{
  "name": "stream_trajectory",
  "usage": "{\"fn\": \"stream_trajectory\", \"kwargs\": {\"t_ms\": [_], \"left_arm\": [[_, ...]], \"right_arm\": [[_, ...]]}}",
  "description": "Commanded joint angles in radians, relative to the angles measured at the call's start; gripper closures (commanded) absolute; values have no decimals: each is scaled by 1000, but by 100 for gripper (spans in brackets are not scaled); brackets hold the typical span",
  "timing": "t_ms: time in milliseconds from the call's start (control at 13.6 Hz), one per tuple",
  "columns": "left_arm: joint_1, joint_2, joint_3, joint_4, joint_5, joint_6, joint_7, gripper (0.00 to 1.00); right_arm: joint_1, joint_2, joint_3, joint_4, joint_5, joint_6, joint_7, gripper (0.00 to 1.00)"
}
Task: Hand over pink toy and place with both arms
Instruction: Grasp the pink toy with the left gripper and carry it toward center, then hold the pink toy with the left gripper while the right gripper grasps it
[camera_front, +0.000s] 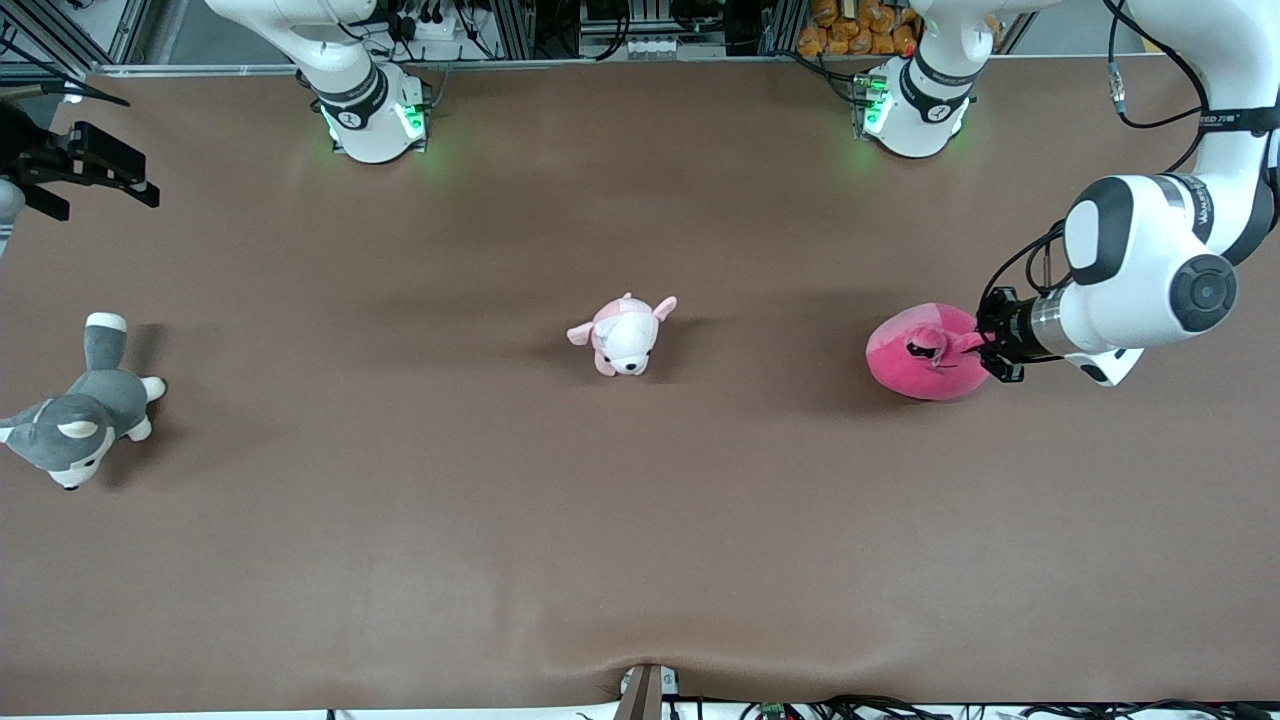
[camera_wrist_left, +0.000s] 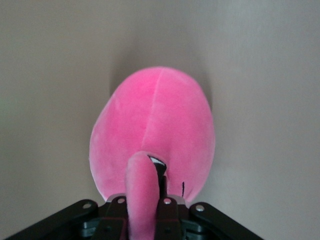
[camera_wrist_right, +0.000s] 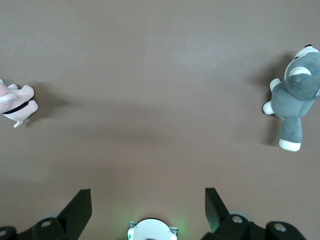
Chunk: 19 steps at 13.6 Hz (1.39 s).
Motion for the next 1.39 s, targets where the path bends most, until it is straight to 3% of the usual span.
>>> {"fn": "stream_trajectory", "kwargs": {"t_ms": [0, 220, 366, 513, 806, 1099, 1319], "left_arm": [[-2, -8, -13, 98, -83, -104, -5, 100], [-4, -16, -73, 234, -245, -201, -128, 100], [-25, -10, -161, 328, -252, -217, -277, 100], [-73, 30, -247, 465, -259, -217, -436, 100], [-252, 139, -243, 699, -245, -205, -701, 100], [-366, 151, -243, 727, -247, -39, -888, 100], [-435, 177, -241, 729, -245, 48, -951, 100]], "right_arm": [[-11, 9, 2, 17, -3, -14, 16, 0], [-9, 18, 0, 19, 8, -15, 19, 0], [1, 20, 2, 20, 26, -15, 125, 0], [12, 21, 5, 20, 100, -15, 295, 0], [61, 52, 6, 25, 235, -3, 717, 0], [113, 127, 9, 75, 359, -3, 1225, 0], [221, 182, 14, 144, 364, 47, 1332, 0]]}}
